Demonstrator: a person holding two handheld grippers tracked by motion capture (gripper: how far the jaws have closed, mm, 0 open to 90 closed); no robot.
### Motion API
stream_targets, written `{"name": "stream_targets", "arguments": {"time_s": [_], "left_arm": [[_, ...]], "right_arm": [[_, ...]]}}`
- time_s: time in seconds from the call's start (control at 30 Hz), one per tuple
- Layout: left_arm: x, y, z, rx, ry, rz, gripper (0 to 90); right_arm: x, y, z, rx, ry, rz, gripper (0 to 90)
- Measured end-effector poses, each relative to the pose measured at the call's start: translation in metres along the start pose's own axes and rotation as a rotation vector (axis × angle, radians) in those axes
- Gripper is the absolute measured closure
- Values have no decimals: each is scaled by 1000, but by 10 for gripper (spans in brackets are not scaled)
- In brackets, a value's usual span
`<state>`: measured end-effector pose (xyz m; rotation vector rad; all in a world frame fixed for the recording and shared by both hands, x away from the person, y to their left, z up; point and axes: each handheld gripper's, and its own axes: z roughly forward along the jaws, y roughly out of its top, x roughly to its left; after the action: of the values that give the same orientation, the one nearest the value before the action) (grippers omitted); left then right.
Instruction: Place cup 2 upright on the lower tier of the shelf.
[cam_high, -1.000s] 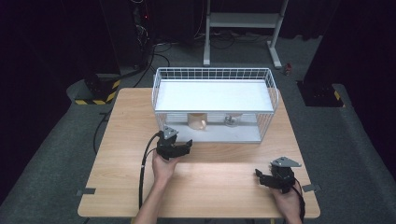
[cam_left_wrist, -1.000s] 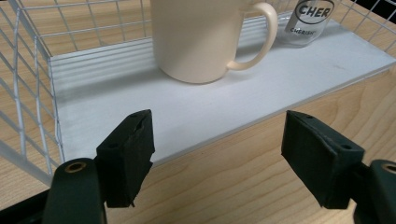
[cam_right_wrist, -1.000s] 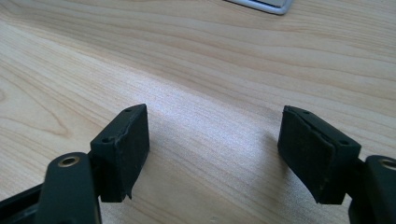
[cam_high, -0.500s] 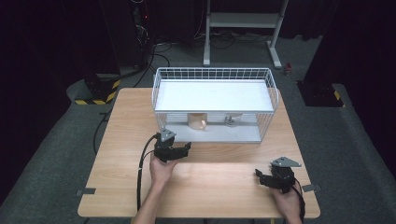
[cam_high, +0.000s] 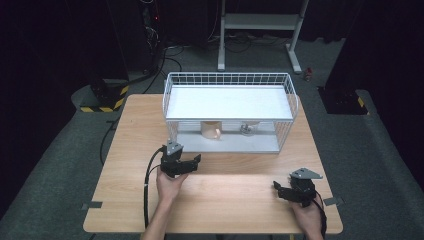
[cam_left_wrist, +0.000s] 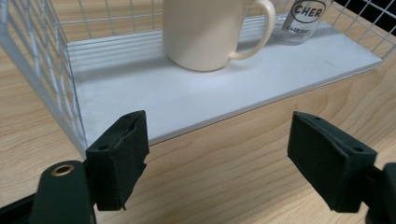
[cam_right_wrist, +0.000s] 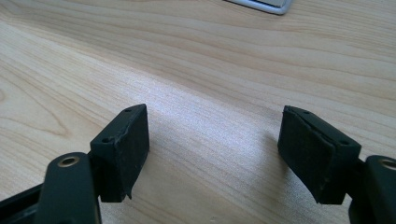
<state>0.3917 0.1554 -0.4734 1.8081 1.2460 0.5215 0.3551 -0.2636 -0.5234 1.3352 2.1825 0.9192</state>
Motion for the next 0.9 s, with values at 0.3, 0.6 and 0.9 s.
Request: {"name": "stream_targets", "arguments": {"time_s": [0.3, 0.6, 0.9], "left_arm": [[1, -3, -6, 12, 12, 10, 209], [3, -6, -13, 7, 16, -2, 196], [5, -11, -22, 3, 20, -3, 182]], "right_arm": [[0, 0, 0, 0, -1, -1, 251], [0, 0, 0, 0, 0, 0, 251], [0, 0, 0, 0, -1, -1, 251]]}}
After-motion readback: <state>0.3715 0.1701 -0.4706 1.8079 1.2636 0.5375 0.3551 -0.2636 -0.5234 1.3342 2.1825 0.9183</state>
